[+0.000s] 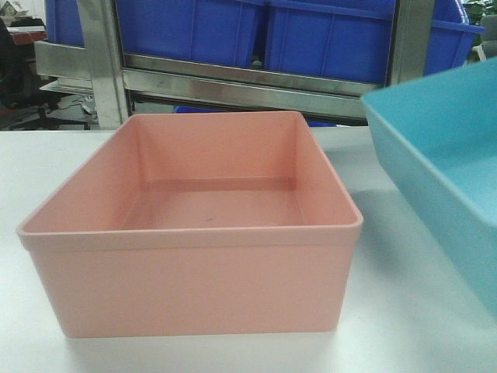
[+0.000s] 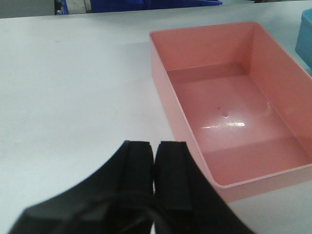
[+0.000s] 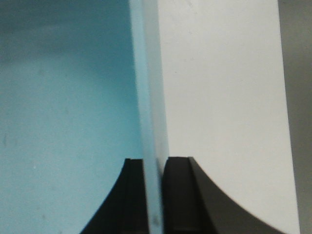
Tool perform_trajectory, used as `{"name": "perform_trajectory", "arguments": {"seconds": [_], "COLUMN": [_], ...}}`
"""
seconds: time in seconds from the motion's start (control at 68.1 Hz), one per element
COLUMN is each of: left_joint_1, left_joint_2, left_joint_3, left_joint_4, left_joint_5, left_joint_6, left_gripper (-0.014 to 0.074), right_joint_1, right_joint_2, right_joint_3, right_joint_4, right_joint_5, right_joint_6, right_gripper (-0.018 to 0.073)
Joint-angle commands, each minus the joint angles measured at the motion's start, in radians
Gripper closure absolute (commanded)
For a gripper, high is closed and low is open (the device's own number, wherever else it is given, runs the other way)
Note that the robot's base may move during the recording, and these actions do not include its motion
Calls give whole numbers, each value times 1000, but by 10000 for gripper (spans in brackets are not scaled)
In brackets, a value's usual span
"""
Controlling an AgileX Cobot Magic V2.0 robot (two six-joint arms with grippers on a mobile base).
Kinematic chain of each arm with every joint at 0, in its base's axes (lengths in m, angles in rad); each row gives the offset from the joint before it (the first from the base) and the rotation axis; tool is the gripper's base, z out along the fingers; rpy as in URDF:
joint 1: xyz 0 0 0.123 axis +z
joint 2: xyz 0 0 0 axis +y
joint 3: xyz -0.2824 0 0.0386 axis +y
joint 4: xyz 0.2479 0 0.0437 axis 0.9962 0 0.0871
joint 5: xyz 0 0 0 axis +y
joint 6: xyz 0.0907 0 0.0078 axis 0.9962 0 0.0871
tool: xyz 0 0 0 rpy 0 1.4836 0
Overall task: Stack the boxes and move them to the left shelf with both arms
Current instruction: 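Lift the light-blue bin with the right gripper over the pink bin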
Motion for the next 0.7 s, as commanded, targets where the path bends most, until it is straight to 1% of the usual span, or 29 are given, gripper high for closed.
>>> {"name": "perform_trajectory", "arguments": {"seconds": [0.0, 0.176, 0.264, 0.323, 0.396, 0.485, 0.69], "left_joint_1": [-8, -8, -8, -8, -8, -8, -8], "left_joint_2": [3, 3, 3, 3, 3, 3, 3], "left_joint_3": [-29, -29, -29, -29, -29, -29, -29], "left_joint_4": [-7, -7, -7, -7, -7, -7, -7], "left_joint_5": [-71, -71, -71, -71, -71, -71, -75], "left_joint_6": [1, 1, 1, 1, 1, 1, 1], "left_gripper": [611, 611, 611, 611, 611, 611, 611], "right_joint_1": [-3, 4, 23, 50, 96, 170, 356], "right_joint_2": [-112, -216, -243, -251, -252, -252, -229], "right_joint_3": [-38, -45, -64, -87, -121, -149, -161], "right_joint_4": [86, 177, 231, 261, 290, 296, 296], "right_joint_5": [-1, 48, 66, 81, 98, 91, -12], "right_joint_6": [62, 149, 177, 208, 251, 306, 451], "right_gripper": [503, 503, 503, 503, 503, 503, 503]}}
